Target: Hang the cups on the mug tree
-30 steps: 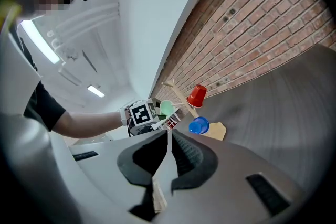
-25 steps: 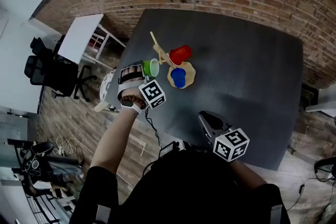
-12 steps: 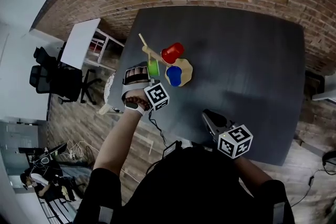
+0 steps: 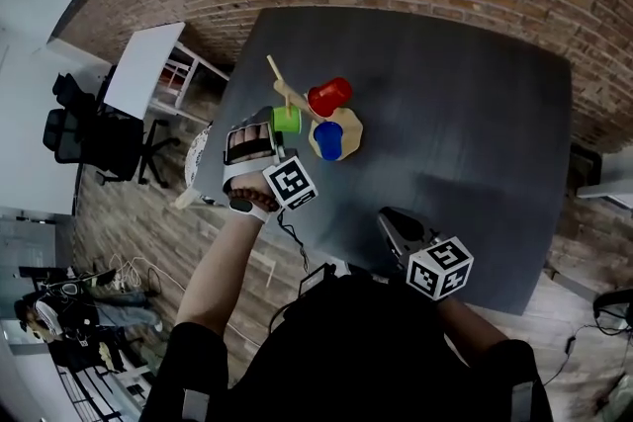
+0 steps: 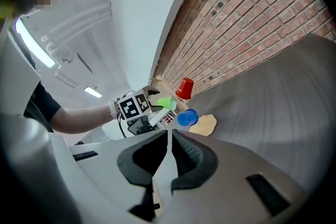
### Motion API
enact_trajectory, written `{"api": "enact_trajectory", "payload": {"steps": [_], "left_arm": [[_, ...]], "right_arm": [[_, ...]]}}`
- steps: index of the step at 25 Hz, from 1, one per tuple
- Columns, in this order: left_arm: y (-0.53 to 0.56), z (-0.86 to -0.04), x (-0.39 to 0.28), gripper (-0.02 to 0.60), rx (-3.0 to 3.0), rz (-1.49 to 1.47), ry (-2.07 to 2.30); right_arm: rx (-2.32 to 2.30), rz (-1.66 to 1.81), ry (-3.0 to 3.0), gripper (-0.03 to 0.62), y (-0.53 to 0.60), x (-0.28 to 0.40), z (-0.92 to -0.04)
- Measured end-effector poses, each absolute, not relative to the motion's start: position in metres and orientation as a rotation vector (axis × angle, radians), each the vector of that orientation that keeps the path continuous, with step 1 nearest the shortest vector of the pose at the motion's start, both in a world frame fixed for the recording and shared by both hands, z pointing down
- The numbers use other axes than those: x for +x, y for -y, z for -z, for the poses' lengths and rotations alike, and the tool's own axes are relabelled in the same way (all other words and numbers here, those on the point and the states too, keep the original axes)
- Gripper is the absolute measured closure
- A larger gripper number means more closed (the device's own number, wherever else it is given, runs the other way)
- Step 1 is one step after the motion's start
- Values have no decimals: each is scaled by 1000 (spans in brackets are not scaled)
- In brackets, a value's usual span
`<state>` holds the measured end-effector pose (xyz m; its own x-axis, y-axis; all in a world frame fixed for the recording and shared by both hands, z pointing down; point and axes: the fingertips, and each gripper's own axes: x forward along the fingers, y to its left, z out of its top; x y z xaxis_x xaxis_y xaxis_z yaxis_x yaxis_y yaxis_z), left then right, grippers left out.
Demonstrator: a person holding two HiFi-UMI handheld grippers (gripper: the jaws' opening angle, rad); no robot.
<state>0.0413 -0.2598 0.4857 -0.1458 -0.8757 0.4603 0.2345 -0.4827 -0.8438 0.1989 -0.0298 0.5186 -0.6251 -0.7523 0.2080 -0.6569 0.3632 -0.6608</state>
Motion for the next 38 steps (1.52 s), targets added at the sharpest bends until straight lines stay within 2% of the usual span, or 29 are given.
{"api": "enact_trajectory", "payload": {"steps": [9, 14, 17, 18, 20, 23, 25, 29, 34, 38], "left_arm": [[229, -429, 20, 293, -1519, 1554, -1021], [179, -381, 15, 295, -1667, 1144, -1137], [138, -385, 19, 304, -1963, 977, -1170], [127, -386, 18, 337, -2119, 901, -1201], [108, -378, 14, 461, -2385, 697, -1259], [92, -358, 6, 541, -2669, 326, -1375], [78, -363, 6, 557, -2928, 125, -1425], [58, -382, 7, 560, -3139, 195, -1286], [55, -382, 3, 558, -3158, 211, -1243], [57, -376, -3, 558, -3147, 207, -1246]], "right_arm": [[-1309, 1077, -2575, 545, 39, 166, -504], [-1367, 1069, -2583, 545, 48, 155, -495], [-1386, 1057, -2602, 545, 58, 143, -485], [-1390, 1045, -2611, 545, 61, 137, -480], [-1402, 992, -2634, 545, 67, 125, -463], [-1415, 880, -2658, 545, 79, 113, -426], [-1396, 796, -2666, 545, 84, 102, -398], [-1330, 611, -2688, 545, 78, 72, -353], [-1302, 487, -2804, 545, 53, 34, -355], [-1351, 392, -2812, 545, 52, 33, -344]]}}
